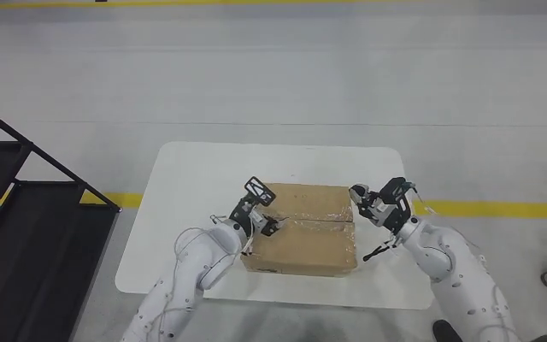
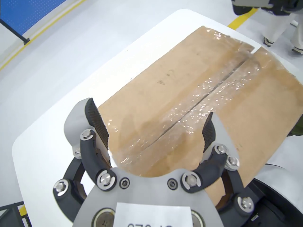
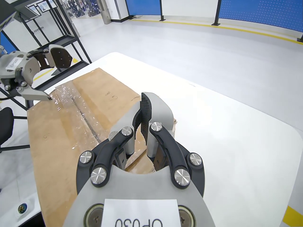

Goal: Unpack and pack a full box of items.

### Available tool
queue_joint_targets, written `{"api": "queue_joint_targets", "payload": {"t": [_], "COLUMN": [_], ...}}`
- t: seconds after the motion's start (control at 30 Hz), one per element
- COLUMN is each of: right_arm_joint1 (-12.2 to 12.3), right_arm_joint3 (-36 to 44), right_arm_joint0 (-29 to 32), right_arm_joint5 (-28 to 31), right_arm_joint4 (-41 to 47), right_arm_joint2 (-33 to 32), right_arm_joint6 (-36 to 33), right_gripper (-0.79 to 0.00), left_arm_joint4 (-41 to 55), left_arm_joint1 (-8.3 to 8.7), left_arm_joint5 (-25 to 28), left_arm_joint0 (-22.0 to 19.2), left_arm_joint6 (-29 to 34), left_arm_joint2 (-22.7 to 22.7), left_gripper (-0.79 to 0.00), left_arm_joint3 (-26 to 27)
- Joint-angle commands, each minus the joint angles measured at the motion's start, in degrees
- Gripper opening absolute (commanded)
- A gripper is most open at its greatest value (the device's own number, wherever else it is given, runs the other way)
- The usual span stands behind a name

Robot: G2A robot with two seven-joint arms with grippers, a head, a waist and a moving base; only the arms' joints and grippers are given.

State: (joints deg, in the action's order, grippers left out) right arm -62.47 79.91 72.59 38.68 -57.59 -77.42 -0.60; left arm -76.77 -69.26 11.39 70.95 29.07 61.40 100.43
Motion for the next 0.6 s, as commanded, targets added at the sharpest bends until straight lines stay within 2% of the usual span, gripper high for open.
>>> {"api": "queue_joint_targets", "payload": {"t": [0.0, 0.03, 0.07, 0.1, 0.33, 0.57], "right_arm_joint1": [-0.25, -0.37, -0.52, -0.68, -1.38, -1.51], "right_arm_joint3": [-0.92, -1.22, -1.51, -1.59, -2.61, -3.84], "right_arm_joint0": [-0.79, -1.23, -1.62, -1.96, -4.07, -4.99], "right_arm_joint5": [0.77, 1.12, 1.36, 1.8, 2.07, 3.29], "right_arm_joint4": [0.02, -0.38, -0.5, -0.85, -4.66, -5.07], "right_arm_joint2": [1.39, 2.16, 2.94, 3.99, 8.41, 9.69], "right_arm_joint6": [0.59, 0.56, 0.69, 0.55, -0.66, -2.55], "right_gripper": [-0.785, -0.785, -0.785, -0.785, -0.785, -0.785], "left_arm_joint4": [0.88, 1.67, 2.32, 2.82, 6.05, 4.41], "left_arm_joint1": [0.31, 0.41, 0.49, 0.55, 0.54, -0.03], "left_arm_joint5": [0.65, 0.88, 1.09, 1.26, 3.74, 3.96], "left_arm_joint0": [1.0, 1.4, 1.72, 1.97, 1.82, -0.63], "left_arm_joint6": [0.97, 1.11, 1.26, 1.33, 2.59, 2.39], "left_arm_joint2": [1.95, 2.71, 3.38, 3.91, 4.16, 1.05], "left_gripper": [0.0, -0.071, -0.502, -0.785, -0.785, -0.785], "left_arm_joint3": [0.98, 1.4, 1.71, 2.0, 1.92, -3.05]}}
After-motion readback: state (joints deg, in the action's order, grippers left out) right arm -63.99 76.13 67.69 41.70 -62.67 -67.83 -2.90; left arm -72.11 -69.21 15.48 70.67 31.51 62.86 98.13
